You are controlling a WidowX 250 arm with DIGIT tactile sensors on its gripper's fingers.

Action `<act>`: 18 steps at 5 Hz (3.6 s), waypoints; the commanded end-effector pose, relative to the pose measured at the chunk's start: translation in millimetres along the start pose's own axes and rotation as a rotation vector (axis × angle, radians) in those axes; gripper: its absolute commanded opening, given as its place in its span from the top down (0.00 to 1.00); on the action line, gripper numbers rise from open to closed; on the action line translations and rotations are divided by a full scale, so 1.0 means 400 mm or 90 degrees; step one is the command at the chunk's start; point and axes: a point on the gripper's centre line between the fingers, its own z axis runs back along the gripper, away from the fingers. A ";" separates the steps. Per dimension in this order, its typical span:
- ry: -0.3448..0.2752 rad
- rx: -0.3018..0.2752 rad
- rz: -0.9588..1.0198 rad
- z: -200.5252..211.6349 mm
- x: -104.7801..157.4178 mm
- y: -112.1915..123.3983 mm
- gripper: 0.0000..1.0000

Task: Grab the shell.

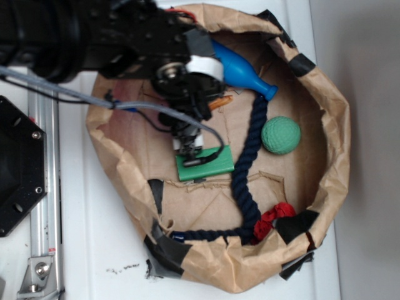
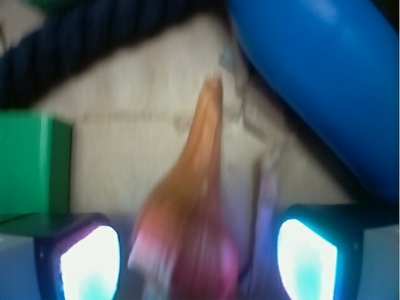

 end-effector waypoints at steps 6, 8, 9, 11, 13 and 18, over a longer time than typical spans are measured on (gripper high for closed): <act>0.019 -0.053 -0.073 0.098 0.053 -0.144 1.00; -0.029 -0.060 -0.040 0.348 0.067 -0.212 1.00; -0.031 -0.054 -0.037 0.396 0.070 -0.229 1.00; -0.023 -0.039 -0.049 0.321 0.061 -0.114 0.00; 0.011 -0.005 -0.086 0.235 0.008 -0.014 0.00; 0.027 0.019 -0.308 0.134 -0.045 -0.029 0.00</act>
